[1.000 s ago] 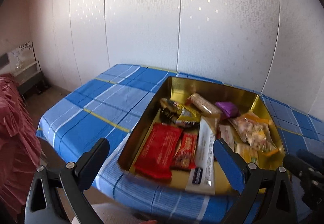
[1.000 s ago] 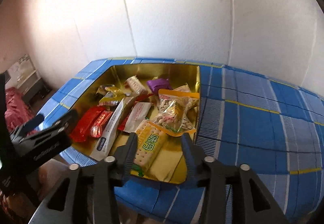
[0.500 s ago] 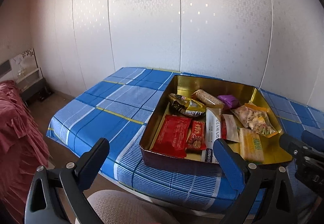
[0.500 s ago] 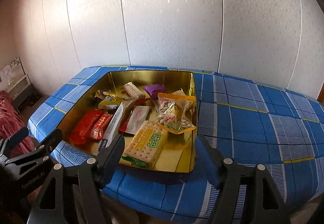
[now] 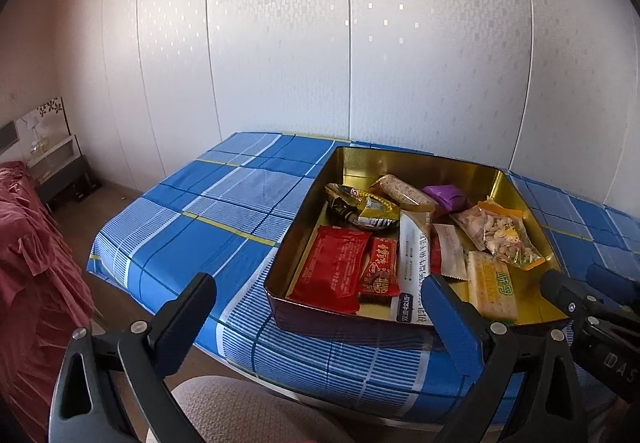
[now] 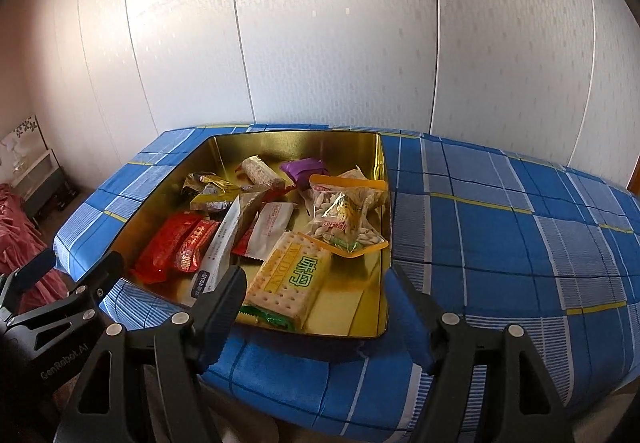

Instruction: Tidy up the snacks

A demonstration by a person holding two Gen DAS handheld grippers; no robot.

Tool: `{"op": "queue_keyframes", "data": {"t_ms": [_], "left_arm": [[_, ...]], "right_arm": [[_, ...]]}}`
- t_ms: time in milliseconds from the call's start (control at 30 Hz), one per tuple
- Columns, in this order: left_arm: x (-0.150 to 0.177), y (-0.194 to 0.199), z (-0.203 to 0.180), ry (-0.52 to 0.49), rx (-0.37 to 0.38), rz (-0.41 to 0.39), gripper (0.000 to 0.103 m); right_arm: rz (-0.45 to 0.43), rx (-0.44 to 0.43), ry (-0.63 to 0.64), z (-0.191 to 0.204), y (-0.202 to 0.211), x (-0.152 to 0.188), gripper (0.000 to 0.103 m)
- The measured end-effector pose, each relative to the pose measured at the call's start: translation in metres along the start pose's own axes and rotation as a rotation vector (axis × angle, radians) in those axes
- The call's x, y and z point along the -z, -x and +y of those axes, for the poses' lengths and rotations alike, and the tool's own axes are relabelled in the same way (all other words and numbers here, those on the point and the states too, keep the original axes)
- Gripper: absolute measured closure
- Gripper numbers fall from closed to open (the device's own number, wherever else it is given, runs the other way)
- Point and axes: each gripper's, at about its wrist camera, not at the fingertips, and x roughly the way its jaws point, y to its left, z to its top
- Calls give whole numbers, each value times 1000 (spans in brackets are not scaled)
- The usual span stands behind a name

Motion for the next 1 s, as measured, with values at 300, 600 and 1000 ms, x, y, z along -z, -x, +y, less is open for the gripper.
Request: {"op": "queue_keyframes", "data": {"t_ms": [300,600,1000], "left_arm": [[0,-1,-2,4,-1,5,0],[1,-1,-5,0,-2,4,0],[1,-2,-6,6,4,9,0]], "right_arm": [[6,0,-1,1,-2,1,30],[8,7,-8,0,-2,1,30],[14,8,-14,0,-3,1,30]]}}
